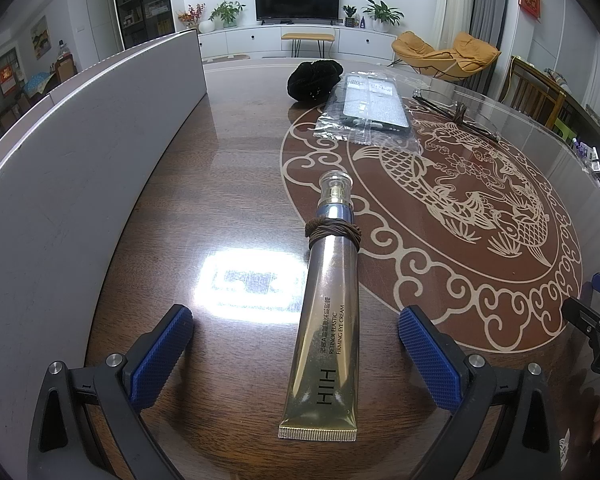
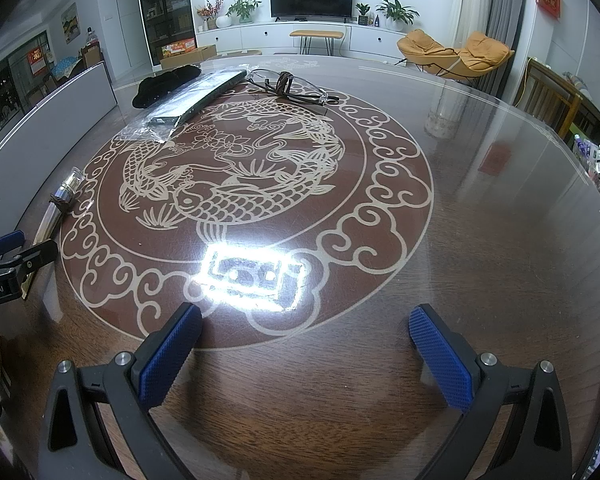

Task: Organize objects
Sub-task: 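Hold the gold tube in the left tool above the table, then grasp the clear glasses by the bridge with the right tool and lift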

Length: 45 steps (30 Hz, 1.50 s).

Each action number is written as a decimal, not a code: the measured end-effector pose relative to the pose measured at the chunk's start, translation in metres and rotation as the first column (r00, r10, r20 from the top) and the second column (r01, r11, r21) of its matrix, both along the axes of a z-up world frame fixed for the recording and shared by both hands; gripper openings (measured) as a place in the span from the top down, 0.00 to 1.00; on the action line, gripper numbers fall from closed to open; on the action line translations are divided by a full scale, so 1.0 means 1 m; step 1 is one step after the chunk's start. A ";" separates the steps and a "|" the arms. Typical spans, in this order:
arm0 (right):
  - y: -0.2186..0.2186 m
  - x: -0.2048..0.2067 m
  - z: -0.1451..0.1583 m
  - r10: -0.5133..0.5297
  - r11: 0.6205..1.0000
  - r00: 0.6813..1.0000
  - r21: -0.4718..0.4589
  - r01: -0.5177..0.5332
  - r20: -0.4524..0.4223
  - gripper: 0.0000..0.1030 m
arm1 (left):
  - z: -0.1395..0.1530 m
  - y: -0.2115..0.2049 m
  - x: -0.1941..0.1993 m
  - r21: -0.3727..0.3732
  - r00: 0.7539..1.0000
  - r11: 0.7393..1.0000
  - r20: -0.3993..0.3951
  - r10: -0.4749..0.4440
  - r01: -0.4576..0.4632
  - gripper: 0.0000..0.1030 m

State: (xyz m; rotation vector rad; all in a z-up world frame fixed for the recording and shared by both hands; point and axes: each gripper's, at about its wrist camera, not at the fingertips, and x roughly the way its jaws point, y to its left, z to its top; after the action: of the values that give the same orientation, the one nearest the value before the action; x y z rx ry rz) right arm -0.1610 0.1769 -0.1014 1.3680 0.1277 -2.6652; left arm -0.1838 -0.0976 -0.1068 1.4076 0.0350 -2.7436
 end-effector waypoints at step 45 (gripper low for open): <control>-0.068 -0.198 0.005 0.214 0.977 0.977 -0.002 -0.214 -0.012 0.74 | 0.000 0.000 0.001 0.001 1.000 1.000 0.000 -0.001 0.001 0.00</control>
State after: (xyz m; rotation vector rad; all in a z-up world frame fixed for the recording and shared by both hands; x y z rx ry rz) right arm -0.3589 0.1091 -0.0965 1.2597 0.2566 -2.4942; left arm -0.1829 -0.0975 -0.1065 1.4089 0.0350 -2.7445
